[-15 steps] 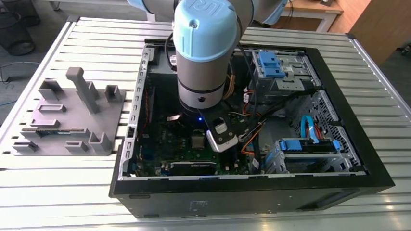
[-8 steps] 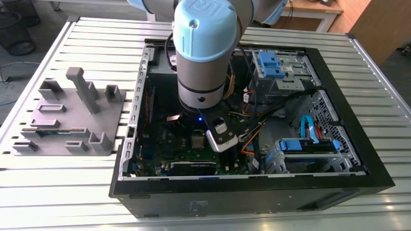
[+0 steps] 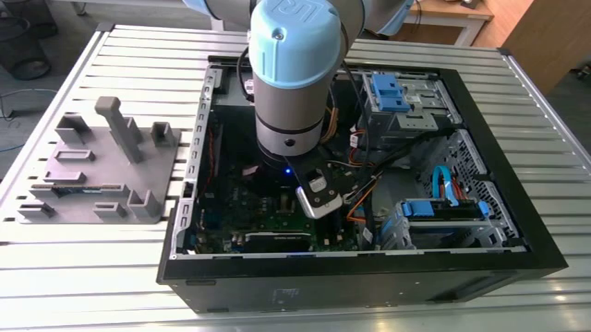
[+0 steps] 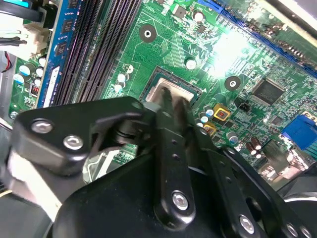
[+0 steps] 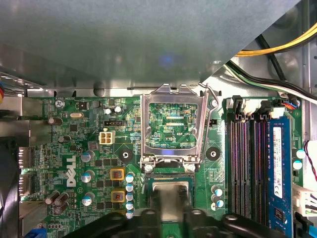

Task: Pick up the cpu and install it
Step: 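Place the cpu into insertion slot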

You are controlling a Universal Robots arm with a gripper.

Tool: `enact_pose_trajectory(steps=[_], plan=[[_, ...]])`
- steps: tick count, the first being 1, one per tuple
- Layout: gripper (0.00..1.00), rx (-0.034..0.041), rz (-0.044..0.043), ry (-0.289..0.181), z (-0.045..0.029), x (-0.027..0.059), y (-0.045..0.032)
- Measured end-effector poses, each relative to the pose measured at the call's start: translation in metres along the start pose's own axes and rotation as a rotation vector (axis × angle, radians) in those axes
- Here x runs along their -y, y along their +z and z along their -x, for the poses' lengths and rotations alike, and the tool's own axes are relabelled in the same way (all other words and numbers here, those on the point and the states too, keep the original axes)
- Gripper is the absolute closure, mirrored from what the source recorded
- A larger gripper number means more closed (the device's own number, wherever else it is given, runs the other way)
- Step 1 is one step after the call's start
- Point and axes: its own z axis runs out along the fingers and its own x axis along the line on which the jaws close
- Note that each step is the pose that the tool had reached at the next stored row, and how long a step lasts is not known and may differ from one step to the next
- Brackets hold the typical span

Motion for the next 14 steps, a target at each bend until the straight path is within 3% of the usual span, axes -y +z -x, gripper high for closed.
enact_pose_trajectory(steps=[4, 9, 11, 14], plan=[[0.89, 0.0, 0.0, 0.0, 0.0, 0.0, -0.0001], [0.89, 0.0001, -0.0004, 0.0, 0.0, 0.0, -0.0002], [0.89, 0.0003, -0.0129, 0.0, 0.0, 0.0, -0.0002], [0.89, 0.0003, -0.0158, -0.001, 0.0, 0.0001, 0.0]])
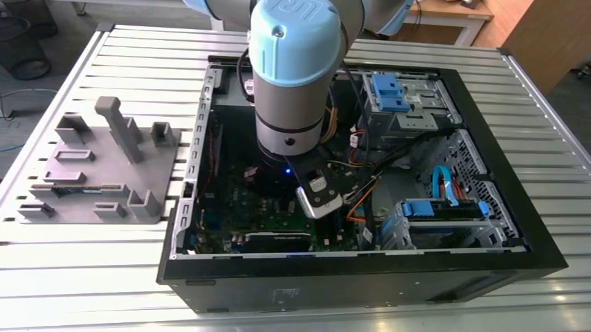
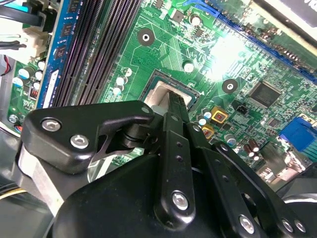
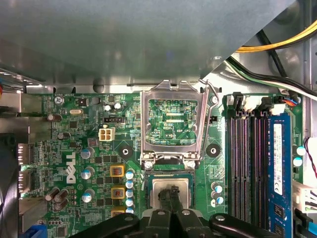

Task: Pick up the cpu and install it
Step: 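Place the cpu into insertion slot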

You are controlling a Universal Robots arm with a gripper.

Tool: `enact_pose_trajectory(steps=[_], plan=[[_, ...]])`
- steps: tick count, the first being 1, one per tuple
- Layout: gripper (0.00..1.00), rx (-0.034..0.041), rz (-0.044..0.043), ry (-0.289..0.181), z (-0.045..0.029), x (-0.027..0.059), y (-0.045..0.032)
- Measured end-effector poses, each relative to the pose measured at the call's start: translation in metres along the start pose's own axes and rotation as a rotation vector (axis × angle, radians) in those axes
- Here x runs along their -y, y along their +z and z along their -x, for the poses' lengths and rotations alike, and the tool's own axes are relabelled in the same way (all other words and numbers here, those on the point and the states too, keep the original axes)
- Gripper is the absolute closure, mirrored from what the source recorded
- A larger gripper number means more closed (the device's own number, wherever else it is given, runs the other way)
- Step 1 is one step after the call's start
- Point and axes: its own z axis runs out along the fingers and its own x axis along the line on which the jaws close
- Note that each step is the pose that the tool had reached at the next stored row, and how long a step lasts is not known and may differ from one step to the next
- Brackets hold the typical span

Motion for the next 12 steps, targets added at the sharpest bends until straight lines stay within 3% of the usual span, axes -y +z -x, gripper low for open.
enact_pose_trajectory(steps=[12], plan=[[0.89, -0.0001, -0.0002, 0.0, -0.0001, 0.0, 0.0031]])
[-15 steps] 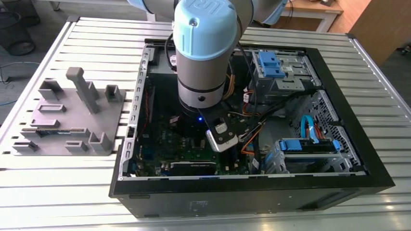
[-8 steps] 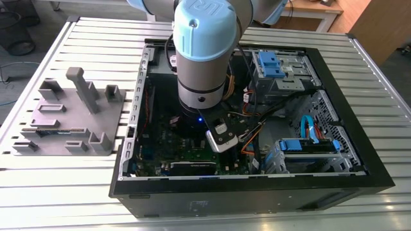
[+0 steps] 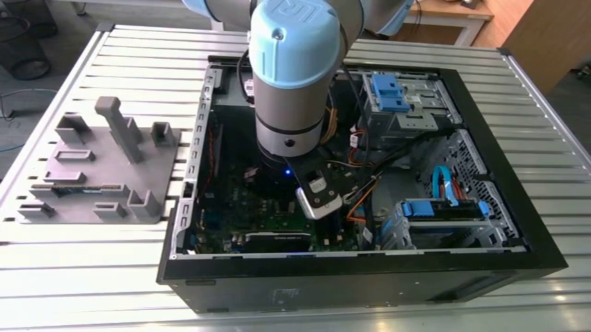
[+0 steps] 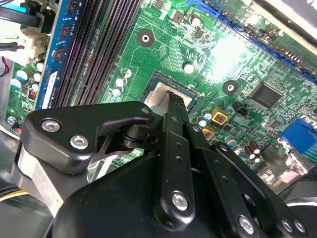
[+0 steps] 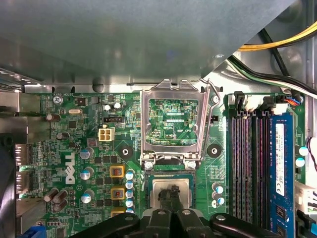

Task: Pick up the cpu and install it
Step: 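Place the cpu into insertion slot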

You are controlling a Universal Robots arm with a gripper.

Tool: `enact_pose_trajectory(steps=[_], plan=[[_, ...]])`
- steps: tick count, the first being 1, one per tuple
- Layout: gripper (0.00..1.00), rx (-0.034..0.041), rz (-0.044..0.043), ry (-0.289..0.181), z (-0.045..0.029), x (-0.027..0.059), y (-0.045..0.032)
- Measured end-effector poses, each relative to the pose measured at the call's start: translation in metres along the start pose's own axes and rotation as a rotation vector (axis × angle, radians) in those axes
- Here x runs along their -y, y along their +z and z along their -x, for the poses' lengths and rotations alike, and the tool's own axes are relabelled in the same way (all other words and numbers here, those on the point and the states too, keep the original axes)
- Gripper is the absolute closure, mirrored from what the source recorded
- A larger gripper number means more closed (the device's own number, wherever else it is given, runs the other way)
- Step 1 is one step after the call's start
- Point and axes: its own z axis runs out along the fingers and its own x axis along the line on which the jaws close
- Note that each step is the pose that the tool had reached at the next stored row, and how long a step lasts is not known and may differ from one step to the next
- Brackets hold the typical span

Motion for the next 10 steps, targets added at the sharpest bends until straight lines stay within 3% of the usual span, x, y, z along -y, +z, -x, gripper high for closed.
enact_pose_trajectory(steps=[10], plan=[[0.89, 0.0009, 0.0018, 0.0, 0.0001, -0.0002, -0.0006]])
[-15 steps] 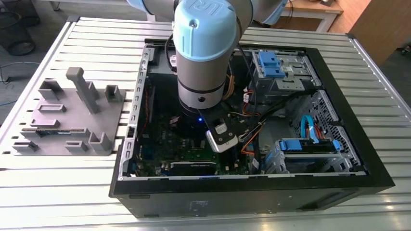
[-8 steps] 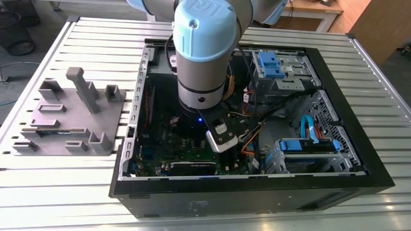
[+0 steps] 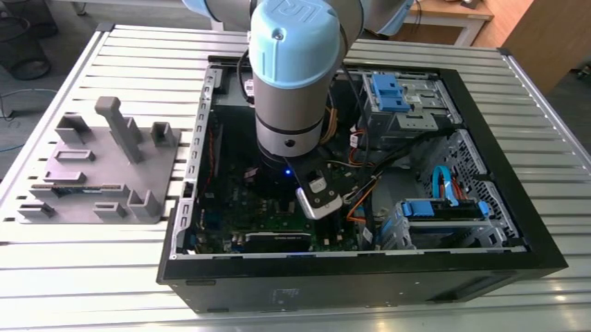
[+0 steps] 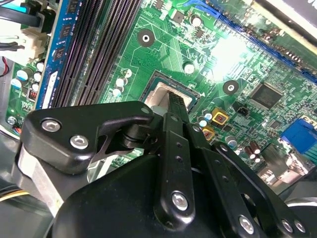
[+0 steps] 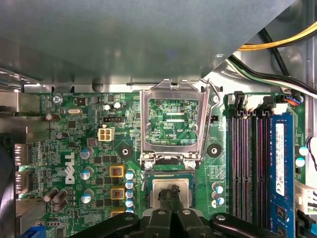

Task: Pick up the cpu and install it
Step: 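Place the cpu into insertion slot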

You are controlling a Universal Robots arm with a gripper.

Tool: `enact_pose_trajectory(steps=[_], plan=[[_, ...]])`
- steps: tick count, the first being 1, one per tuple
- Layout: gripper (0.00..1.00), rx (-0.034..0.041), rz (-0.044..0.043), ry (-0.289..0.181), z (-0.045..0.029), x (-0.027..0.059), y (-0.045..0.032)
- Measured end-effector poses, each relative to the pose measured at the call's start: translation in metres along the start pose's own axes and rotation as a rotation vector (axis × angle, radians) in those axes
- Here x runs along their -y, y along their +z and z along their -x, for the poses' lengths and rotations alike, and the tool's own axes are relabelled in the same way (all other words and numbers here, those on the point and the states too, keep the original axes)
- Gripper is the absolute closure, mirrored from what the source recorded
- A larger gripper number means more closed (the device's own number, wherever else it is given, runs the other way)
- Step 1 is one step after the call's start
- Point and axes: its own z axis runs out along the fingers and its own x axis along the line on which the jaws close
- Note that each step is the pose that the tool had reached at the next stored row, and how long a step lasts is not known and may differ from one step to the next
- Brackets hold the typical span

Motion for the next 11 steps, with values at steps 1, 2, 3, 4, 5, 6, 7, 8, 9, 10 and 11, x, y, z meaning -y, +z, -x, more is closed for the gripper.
enact_pose_trajectory(steps=[1, 2, 3, 4, 5, 6, 7, 8, 9, 10, 11], plan=[[0.89, 0.0003, 0.0008, 0.0, 0.0001, -0.0002, -0.0013], [0.89, -0.0004, -0.0007, 0.0, 0.0001, 0.0, -0.0039], [0.89, -0.0007, -0.0014, 0.0, 0.0001, 0.0001, -0.006], [0.89, -0.0005, -0.001, 0.0, 0.0002, 0.0, -0.0077], [0.89, -0.0006, -0.0012, 0.0, 0.0002, 0.0, -0.0099], [0.89, -0.0007, -0.0014, 0.0, 0.0003, 0.0, -0.0124], [0.89, -0.0008, -0.0015, 0.0, 0.0003, 0.0, -0.0151], [0.89, -0.0007, -0.0014, 0.0, 0.0004, -0.0001, -0.0177], [0.89, -0.0007, -0.0014, 0.0, 0.0005, -0.0001, -0.0205], [0.89, -0.0007, -0.0014, 0.0, 0.0006, -0.0001, -0.0224], [0.89, -0.0008, -0.0015, 0.0, 0.0006, -0.0001, -0.0237]])
